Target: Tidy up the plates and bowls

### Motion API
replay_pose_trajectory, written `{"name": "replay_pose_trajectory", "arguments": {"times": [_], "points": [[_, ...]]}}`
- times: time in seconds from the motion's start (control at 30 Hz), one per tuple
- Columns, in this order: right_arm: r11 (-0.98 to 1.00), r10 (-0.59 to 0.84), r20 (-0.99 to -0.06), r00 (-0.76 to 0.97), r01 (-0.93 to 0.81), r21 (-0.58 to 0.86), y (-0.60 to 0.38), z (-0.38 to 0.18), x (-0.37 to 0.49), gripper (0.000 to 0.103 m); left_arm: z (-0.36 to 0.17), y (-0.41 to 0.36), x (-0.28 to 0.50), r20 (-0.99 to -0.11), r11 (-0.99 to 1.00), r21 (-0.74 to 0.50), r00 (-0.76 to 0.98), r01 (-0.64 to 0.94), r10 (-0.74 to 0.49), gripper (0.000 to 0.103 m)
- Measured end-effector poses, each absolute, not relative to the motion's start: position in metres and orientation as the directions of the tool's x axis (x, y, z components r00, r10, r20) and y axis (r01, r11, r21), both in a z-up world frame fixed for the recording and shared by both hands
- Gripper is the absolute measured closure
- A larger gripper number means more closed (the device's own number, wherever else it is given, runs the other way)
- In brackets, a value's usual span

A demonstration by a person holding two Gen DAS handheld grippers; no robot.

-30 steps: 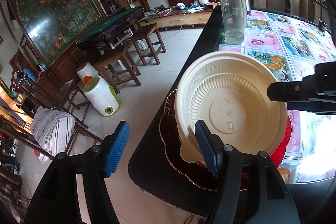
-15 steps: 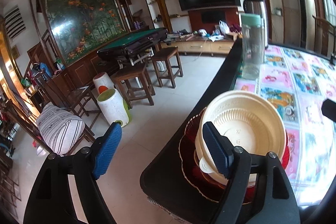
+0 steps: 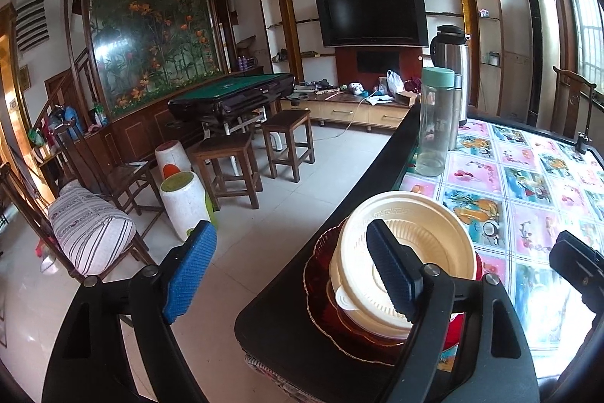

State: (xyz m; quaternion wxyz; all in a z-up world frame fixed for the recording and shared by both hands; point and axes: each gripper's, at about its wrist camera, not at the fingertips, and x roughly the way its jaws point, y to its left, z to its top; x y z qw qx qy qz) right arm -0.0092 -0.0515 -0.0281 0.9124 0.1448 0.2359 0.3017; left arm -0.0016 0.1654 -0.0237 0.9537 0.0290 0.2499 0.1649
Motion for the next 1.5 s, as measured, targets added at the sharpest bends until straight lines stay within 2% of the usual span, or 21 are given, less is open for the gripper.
{"name": "replay_pose_trajectory", "arguments": {"times": [0.93,1.5], "points": [[0.761,0.636,-0.323,0.701,-0.502,0.411,-0.053,-0.028,-0.025,0.032,-0.032,0.128,-0.020,-0.461,0.966,0.143,0.849,-0.216,0.258,0.017],[0.760,0.633,-0.304,0.712,-0.498,0.418,-0.059,-0.026,-0.029,0.032,-0.030,0.120,-0.023,-0.494,0.996,0.054,0.864,-0.078,0.094,0.017]]}}
